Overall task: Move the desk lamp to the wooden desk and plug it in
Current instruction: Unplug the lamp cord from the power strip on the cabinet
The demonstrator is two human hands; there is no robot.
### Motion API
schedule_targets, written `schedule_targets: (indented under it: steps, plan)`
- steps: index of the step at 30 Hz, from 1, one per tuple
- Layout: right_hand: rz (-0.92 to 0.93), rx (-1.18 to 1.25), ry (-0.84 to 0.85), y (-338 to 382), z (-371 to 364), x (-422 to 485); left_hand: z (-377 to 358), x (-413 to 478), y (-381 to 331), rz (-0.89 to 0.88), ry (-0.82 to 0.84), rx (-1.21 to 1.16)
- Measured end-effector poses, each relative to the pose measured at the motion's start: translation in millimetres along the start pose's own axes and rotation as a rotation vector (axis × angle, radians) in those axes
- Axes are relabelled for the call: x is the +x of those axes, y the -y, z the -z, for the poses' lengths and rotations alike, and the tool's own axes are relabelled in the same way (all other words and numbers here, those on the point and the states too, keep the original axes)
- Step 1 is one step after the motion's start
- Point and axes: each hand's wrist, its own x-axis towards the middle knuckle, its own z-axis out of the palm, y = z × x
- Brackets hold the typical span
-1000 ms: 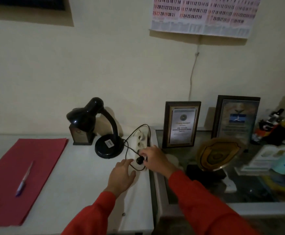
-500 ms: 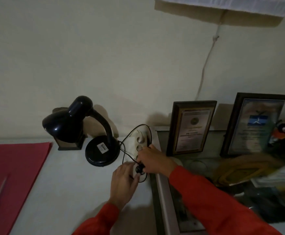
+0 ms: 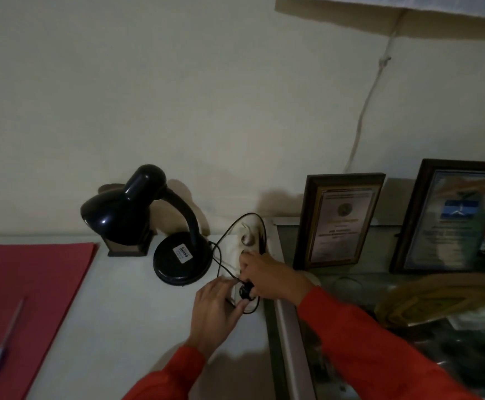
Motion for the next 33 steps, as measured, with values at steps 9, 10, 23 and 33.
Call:
schedule_targets:
  steps: [9, 10, 23, 33]
  plan:
    - [-0.072, 0.032, 0.071, -3, -4, 3, 3, 2, -1, 0.012, 0.011, 0.044]
    - [-0.085, 0.040, 0.069, -2, -4, 3, 4, 2, -1, 0.018, 0.019, 0.048]
    - [-0.024, 0.322, -0.164, -5, 12, -23, 3, 4, -3, 0.001, 0.043, 0.045]
    - [-0.383, 0.671, -0.482, 13, 3, -16, 55, 51, 0, 0.372, -0.583, -0.495]
